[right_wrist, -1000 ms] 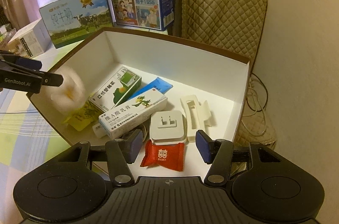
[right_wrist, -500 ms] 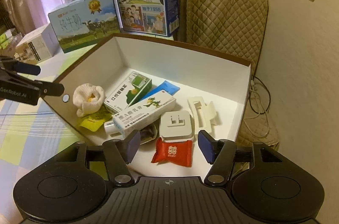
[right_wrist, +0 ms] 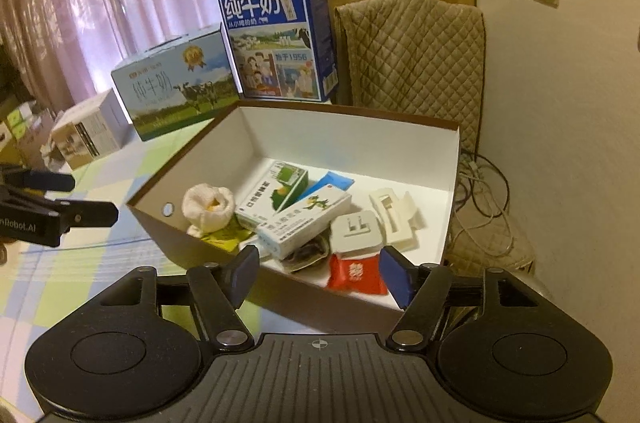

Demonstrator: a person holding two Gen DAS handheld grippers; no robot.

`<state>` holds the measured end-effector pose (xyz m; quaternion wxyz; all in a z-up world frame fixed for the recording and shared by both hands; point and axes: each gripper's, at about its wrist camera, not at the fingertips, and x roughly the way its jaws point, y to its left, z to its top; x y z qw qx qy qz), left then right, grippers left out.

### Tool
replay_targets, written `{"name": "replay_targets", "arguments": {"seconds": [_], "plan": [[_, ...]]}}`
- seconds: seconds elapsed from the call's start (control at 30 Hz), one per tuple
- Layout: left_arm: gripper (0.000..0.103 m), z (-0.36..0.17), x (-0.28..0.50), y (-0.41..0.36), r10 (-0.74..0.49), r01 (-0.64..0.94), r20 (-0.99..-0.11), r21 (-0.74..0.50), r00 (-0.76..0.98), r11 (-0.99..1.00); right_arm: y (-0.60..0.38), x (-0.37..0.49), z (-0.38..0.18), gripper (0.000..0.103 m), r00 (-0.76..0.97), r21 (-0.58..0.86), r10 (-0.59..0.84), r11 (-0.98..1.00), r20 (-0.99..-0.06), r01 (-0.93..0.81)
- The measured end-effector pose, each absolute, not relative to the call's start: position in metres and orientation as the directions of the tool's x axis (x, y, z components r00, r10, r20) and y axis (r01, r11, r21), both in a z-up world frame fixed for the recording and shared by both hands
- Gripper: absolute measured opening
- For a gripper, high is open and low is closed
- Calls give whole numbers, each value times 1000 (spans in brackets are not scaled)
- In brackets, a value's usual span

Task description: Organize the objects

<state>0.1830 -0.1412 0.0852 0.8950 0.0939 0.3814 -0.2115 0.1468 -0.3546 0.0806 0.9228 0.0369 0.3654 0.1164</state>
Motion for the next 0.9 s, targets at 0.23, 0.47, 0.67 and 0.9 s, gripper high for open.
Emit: {"name": "replay_targets", "arguments": {"seconds": [0.23,0.47,0.67,0.9], "plan": [[102,85,148,-107,-312,402,-711,-44,631,914,-332,120,82,67,715,187,238,971,-658,-151],[102,71,116,-70,-271,325,-723,-68,635,943,-300,95,64,68,692,253,252,962,-677,-102],[102,60,94,-41,-212,252,-736,-58,643,966,-278,84,51,68,668,299,305,946,-679,-128],[102,46,70,-8,-155,159,-749,-67,644,985,-246,71,27,68,627,299,361,932,-690,-208]]}}
